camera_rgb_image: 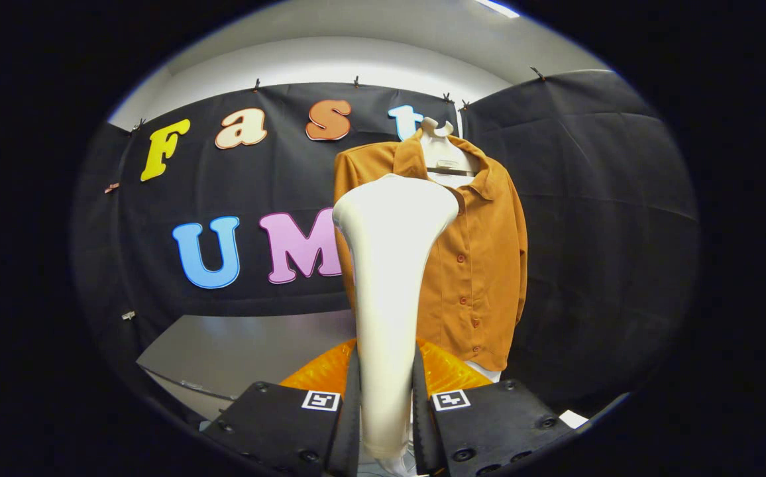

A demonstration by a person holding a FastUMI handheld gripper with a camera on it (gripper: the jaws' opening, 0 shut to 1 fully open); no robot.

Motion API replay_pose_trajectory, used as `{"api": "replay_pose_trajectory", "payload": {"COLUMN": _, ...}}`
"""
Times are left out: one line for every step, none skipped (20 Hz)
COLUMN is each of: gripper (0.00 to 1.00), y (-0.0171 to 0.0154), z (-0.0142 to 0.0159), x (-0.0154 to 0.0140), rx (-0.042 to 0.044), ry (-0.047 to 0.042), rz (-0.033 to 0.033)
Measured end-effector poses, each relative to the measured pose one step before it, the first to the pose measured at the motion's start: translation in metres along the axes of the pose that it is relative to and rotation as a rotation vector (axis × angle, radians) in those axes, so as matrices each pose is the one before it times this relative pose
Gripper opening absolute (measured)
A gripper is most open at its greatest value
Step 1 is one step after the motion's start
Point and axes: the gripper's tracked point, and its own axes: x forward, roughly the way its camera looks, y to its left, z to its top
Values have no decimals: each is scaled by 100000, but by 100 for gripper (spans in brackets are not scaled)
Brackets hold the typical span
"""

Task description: Iron the clothes twice with a garment steamer, once on the left side and once on the right side.

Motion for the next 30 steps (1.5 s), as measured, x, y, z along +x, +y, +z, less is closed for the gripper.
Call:
{"api": "replay_pose_trajectory", "payload": {"gripper": 36, "y": -494, "z": 38, "x": 1006, "rx": 873, "ry": 275, "rz": 3098}}
{"api": "replay_pose_trajectory", "payload": {"gripper": 36, "y": -496, "z": 135, "x": 1007, "rx": 572, "ry": -90, "rz": 3033}}
{"api": "replay_pose_trajectory", "payload": {"gripper": 36, "y": -655, "z": 110, "x": 881, "rx": 328, "ry": -208, "rz": 2411}}
{"api": "replay_pose_trajectory", "payload": {"gripper": 36, "y": -698, "z": 181, "x": 968, "rx": 613, "ry": -210, "rz": 1906}}
{"api": "replay_pose_trajectory", "payload": {"gripper": 36, "y": -671, "z": 153, "x": 1020, "rx": 1116, "ry": -57, "rz": 1681}}
{"api": "replay_pose_trajectory", "payload": {"gripper": 36, "y": -547, "z": 193, "x": 942, "rx": 1485, "ry": 248, "rz": 1522}}
{"api": "replay_pose_trajectory", "payload": {"gripper": 36, "y": -393, "z": 139, "x": 825, "rx": 1582, "ry": 213, "rz": 1574}}
{"api": "replay_pose_trajectory", "payload": {"gripper": 36, "y": -323, "z": 101, "x": 894, "rx": 1401, "ry": 287, "rz": 1508}}
{"api": "replay_pose_trajectory", "payload": {"gripper": 36, "y": -278, "z": 65, "x": 786, "rx": 950, "ry": 16, "rz": 1406}}
{"api": "replay_pose_trajectory", "payload": {"gripper": 36, "y": -184, "z": 151, "x": 697, "rx": 40, "ry": -371, "rz": 1540}}
{"api": "replay_pose_trajectory", "payload": {"gripper": 36, "y": -149, "z": 61, "x": 580, "rx": -660, "ry": -298, "rz": 1628}}
{"api": "replay_pose_trajectory", "payload": {"gripper": 36, "y": -84, "z": 55, "x": 586, "rx": -828, "ry": -104, "rz": 1894}}
{"api": "replay_pose_trajectory", "payload": {"gripper": 36, "y": 50, "z": 43, "x": 586, "rx": -327, "ry": 4, "rz": 2037}}
{"api": "replay_pose_trajectory", "payload": {"gripper": 36, "y": 58, "z": -61, "x": 646, "rx": 18, "ry": 557, "rz": 1816}}
{"api": "replay_pose_trajectory", "payload": {"gripper": 36, "y": -54, "z": -249, "x": 659, "rx": 476, "ry": 1181, "rz": 1515}}
{"api": "replay_pose_trajectory", "payload": {"gripper": 36, "y": -149, "z": -369, "x": 533, "rx": 947, "ry": 902, "rz": 1300}}
{"api": "replay_pose_trajectory", "payload": {"gripper": 36, "y": -253, "z": -329, "x": 446, "rx": 923, "ry": 1050, "rz": 623}}
{"api": "replay_pose_trajectory", "payload": {"gripper": 36, "y": -350, "z": -429, "x": 361, "rx": 485, "ry": 1030, "rz": -60}}
{"api": "replay_pose_trajectory", "payload": {"gripper": 36, "y": -482, "z": -577, "x": 258, "rx": 100, "ry": 1009, "rz": -416}}
{"api": "replay_pose_trajectory", "payload": {"gripper": 36, "y": -373, "z": -551, "x": 268, "rx": 172, "ry": 1177, "rz": -294}}
{"api": "replay_pose_trajectory", "payload": {"gripper": 36, "y": -230, "z": -588, "x": 143, "rx": 290, "ry": 1179, "rz": 1}}
{"api": "replay_pose_trajectory", "payload": {"gripper": 36, "y": -276, "z": -664, "x": 205, "rx": 165, "ry": 1488, "rz": -95}}
{"api": "replay_pose_trajectory", "payload": {"gripper": 36, "y": -300, "z": -654, "x": 144, "rx": 100, "ry": 1508, "rz": -146}}
{"api": "replay_pose_trajectory", "payload": {"gripper": 36, "y": -148, "z": -559, "x": 169, "rx": 145, "ry": 1269, "rz": -182}}
{"api": "replay_pose_trajectory", "payload": {"gripper": 36, "y": -229, "z": -503, "x": 168, "rx": -142, "ry": 1278, "rz": -238}}
{"api": "replay_pose_trajectory", "payload": {"gripper": 36, "y": -178, "z": -491, "x": 102, "rx": -181, "ry": 1111, "rz": -349}}
{"api": "replay_pose_trajectory", "payload": {"gripper": 36, "y": -349, "z": -608, "x": 53, "rx": -149, "ry": 1229, "rz": -501}}
{"api": "replay_pose_trajectory", "payload": {"gripper": 36, "y": -296, "z": -555, "x": 37, "rx": 88, "ry": 1188, "rz": -505}}
{"api": "replay_pose_trajectory", "payload": {"gripper": 36, "y": -366, "z": -747, "x": 184, "rx": 223, "ry": 1381, "rz": -508}}
{"api": "replay_pose_trajectory", "payload": {"gripper": 36, "y": -191, "z": -520, "x": 279, "rx": 213, "ry": 1410, "rz": -402}}
